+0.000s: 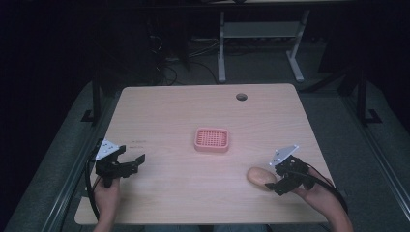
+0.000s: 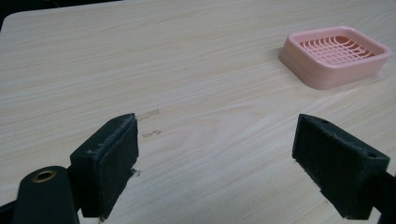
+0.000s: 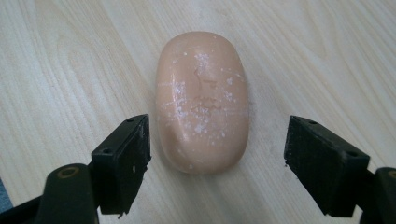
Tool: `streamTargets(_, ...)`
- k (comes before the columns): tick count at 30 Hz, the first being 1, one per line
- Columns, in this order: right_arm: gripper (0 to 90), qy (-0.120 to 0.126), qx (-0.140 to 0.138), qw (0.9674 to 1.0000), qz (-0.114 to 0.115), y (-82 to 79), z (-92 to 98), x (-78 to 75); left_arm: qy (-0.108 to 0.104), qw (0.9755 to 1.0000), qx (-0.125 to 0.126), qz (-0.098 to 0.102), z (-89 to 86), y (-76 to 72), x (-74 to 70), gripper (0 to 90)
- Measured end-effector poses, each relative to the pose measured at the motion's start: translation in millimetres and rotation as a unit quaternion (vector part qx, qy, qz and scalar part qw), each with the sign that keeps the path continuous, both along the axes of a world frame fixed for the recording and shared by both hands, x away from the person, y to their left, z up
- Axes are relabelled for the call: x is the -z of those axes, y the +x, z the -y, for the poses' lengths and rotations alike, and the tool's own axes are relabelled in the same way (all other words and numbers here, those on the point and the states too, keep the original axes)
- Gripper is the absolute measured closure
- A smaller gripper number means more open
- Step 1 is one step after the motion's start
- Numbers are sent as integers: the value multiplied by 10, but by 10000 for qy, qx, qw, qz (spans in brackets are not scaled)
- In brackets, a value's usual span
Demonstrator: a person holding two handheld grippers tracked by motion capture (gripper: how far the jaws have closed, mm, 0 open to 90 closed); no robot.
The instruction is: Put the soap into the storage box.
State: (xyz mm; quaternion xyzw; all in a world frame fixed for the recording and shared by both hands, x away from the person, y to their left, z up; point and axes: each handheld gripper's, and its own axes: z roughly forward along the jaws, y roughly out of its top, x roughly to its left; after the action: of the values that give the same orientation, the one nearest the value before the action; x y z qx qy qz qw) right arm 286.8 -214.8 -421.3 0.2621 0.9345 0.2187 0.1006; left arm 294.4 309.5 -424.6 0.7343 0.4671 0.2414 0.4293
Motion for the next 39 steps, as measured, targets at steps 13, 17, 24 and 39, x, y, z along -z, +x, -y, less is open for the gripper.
streamTargets(13,221,-189,-210,9994,-218,131,-166,63,-25,10000,-16,3,-4,-2,-2,142)
streamTargets(17,221,-241,-257,9990,-260,168,-217,62,27,10000,15,-7,1,2,-2,142)
streamTargets(24,222,-326,-306,9984,-344,198,-261,97,-4,10000,1,31,2,-2,-4,142)
streamTargets(39,223,-566,-446,9957,-573,278,-398,199,-7,9999,-50,105,-33,-20,-25,142)
